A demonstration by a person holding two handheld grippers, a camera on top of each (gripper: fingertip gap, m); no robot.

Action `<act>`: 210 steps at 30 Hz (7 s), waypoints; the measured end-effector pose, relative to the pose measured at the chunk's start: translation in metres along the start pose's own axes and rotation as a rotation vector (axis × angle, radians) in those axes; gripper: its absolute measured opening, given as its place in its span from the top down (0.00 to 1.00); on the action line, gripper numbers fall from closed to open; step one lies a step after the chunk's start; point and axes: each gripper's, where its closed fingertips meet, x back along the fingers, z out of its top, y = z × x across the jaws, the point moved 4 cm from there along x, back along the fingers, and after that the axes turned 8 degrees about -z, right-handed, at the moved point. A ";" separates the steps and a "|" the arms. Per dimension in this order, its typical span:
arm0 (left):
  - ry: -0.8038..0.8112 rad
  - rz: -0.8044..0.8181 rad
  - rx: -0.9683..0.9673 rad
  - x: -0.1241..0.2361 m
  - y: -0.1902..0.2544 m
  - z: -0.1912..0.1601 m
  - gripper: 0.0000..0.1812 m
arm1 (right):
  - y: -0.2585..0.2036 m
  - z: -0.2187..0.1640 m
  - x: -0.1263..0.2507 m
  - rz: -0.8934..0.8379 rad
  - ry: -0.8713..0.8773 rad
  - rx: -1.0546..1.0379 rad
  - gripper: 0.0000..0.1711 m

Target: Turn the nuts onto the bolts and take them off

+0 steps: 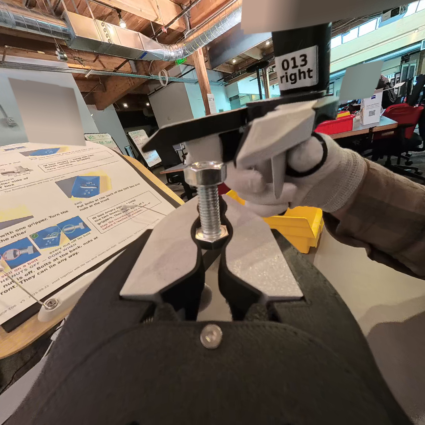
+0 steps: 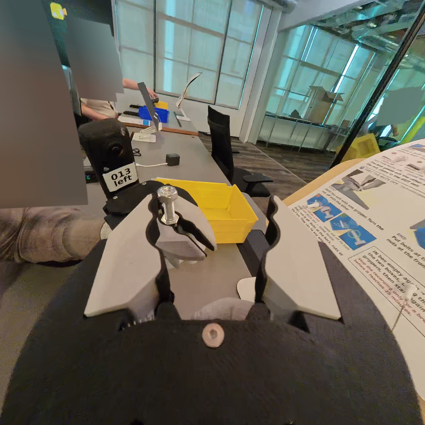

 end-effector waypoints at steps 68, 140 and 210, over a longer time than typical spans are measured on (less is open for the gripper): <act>-0.088 -1.646 0.471 0.050 0.179 -0.033 0.95 | -0.148 -0.051 0.077 0.864 -0.618 1.340 0.90; -0.198 -0.155 -0.115 -0.020 0.032 -0.035 0.94 | 0.142 -0.072 0.170 -0.500 -0.574 0.099 0.96; -1.746 -0.179 0.200 0.284 -0.083 -0.203 0.93 | 0.097 0.018 0.120 -0.502 -0.130 0.189 0.86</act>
